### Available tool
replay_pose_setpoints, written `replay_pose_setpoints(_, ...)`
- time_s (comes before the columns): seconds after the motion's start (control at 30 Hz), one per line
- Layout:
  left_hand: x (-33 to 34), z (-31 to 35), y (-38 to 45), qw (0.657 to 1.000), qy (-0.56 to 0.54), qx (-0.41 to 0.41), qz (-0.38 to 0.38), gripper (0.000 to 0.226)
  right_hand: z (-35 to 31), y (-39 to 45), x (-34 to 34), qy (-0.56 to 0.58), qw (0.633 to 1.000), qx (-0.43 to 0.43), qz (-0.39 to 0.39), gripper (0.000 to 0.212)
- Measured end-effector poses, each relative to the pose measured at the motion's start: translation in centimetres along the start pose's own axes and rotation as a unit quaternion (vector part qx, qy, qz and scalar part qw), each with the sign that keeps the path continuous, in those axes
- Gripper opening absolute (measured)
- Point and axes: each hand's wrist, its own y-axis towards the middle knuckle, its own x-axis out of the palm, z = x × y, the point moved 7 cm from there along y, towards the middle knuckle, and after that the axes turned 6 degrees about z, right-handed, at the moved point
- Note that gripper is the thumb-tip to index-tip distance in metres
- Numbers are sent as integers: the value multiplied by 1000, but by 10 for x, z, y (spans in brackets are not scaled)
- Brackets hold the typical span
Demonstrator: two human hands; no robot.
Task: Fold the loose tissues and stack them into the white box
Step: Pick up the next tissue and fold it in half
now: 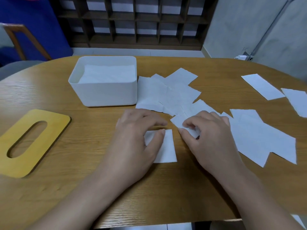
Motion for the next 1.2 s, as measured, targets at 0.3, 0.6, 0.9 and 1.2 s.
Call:
replay_pose_setpoints(0.3,31,5,12,999,-15,-32,-34,35,-5,-1,-3,22,998,-33,46,11)
replay_pose_setpoints(0.6,32,-3,18,989,-124,-64,-57,46,-21,-11,-33,294,955,-19,22,10)
replay_pose_setpoints(0.9,11,-7,26,954,-281,-104,-23,15,-5,-7,-43,476,870,119,54,16)
replay_pose_setpoints(1.2,-18,-12,20,938,-323,-127,-4,11,-28,1,-47,515,846,121,63,32)
